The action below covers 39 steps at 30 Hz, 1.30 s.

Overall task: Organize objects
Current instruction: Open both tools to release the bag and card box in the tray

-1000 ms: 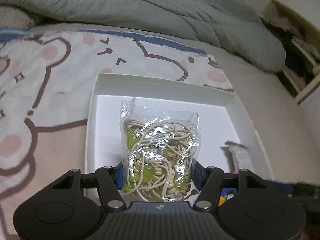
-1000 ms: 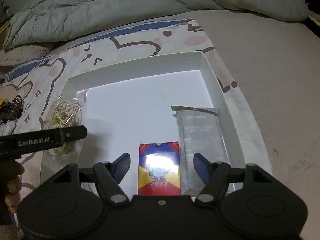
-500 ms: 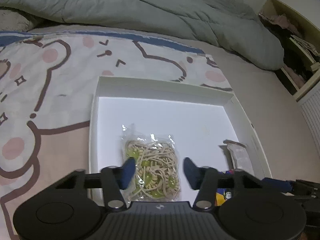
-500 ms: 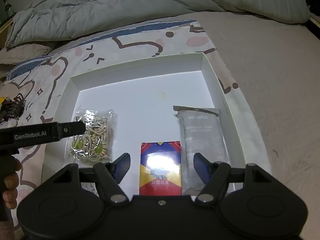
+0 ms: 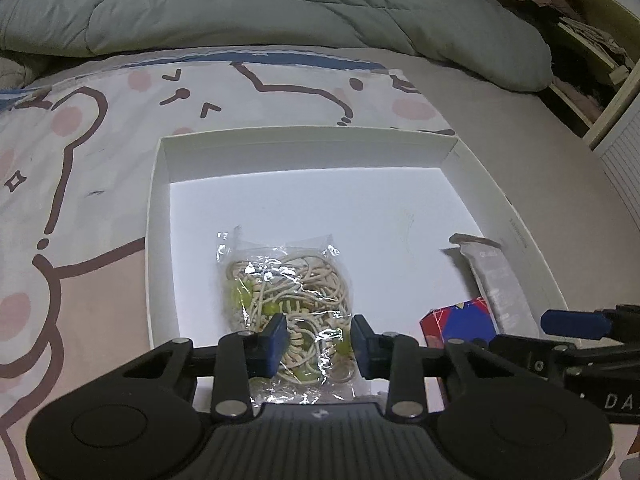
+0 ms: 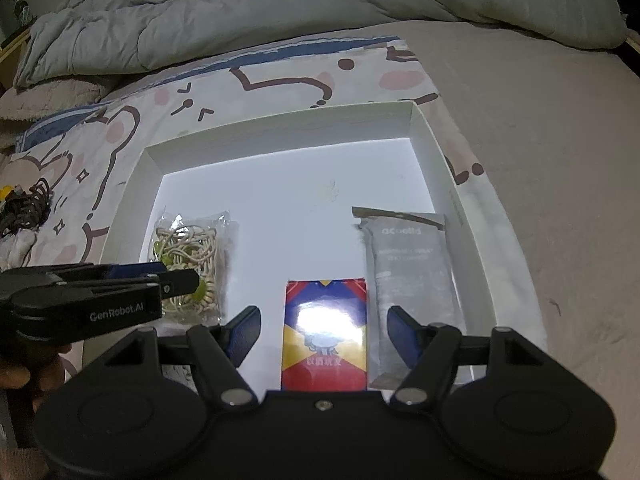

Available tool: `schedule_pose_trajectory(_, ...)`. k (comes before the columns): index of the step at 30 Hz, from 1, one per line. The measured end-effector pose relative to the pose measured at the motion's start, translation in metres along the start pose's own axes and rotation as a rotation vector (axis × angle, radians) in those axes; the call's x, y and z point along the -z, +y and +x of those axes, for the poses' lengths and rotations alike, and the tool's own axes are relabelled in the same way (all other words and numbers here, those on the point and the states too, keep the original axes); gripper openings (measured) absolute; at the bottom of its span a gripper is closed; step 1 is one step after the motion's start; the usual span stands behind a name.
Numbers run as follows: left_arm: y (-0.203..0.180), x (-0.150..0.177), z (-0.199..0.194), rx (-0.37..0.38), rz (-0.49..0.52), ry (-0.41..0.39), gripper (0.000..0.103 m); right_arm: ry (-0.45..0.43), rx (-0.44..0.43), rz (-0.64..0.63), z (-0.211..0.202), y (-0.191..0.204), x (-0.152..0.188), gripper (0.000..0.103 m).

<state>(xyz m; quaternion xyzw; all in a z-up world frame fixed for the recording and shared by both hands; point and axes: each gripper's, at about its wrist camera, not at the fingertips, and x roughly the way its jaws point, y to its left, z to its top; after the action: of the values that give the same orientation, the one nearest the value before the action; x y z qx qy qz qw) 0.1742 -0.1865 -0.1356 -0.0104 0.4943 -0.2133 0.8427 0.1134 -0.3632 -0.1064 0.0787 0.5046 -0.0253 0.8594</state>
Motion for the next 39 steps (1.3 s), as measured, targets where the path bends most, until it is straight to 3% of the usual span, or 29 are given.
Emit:
schedule_pose_trajectory(8,0.001,-0.009,-0.023,0.005,-0.021,-0.034,0.038,-0.024,-0.002,0.017,-0.007,-0.004,-0.002,0.071)
schedule_pose_trajectory(22,-0.006,-0.005,-0.076,-0.038,0.043,-0.079,0.04,-0.179,0.016,0.008,-0.06,0.003,-0.001,0.071)
schedule_pose_trajectory(35,-0.008,0.007,-0.116,-0.035,0.081,-0.164,0.087,-0.272,0.06,0.027,-0.092,0.002,0.016,0.085)
schedule_pose_trajectory(39,-0.007,0.009,-0.119,-0.039,0.081,-0.175,0.094,-0.288,0.082,0.013,-0.095,0.005,0.022,0.095)
